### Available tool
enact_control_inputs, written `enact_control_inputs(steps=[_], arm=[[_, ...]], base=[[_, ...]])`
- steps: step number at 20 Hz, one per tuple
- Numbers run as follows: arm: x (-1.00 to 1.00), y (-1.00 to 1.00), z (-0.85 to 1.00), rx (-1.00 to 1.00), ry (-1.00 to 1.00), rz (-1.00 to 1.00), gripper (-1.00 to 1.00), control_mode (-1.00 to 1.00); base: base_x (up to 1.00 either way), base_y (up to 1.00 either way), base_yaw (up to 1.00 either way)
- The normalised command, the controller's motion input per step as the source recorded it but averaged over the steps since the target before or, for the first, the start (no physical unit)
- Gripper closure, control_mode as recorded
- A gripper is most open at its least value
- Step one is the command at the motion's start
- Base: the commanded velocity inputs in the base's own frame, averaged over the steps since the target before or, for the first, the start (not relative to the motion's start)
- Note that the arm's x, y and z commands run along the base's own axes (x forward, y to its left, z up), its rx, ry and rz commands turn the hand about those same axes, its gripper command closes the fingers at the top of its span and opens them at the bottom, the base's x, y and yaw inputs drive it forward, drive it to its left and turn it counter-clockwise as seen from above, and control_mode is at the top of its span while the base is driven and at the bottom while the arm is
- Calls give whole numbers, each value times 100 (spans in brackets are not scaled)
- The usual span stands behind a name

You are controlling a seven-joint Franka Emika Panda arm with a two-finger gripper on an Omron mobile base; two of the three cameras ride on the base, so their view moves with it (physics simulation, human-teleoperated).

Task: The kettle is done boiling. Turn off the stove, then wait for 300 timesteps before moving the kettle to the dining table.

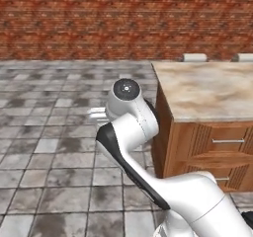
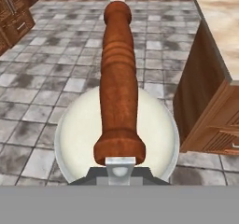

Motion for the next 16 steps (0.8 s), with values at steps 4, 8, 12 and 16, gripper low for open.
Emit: enact_control_inputs(steps=[4,8,12,16], arm=[[0,0,0,0,0,0,100,100],[0,0,0,0,0,0,100,100],[0,0,0,0,0,0,100,100],[0,0,0,0,0,0,100,100]], base=[[66,46,-40],[66,46,-40],[65,48,-41],[66,50,-41]])
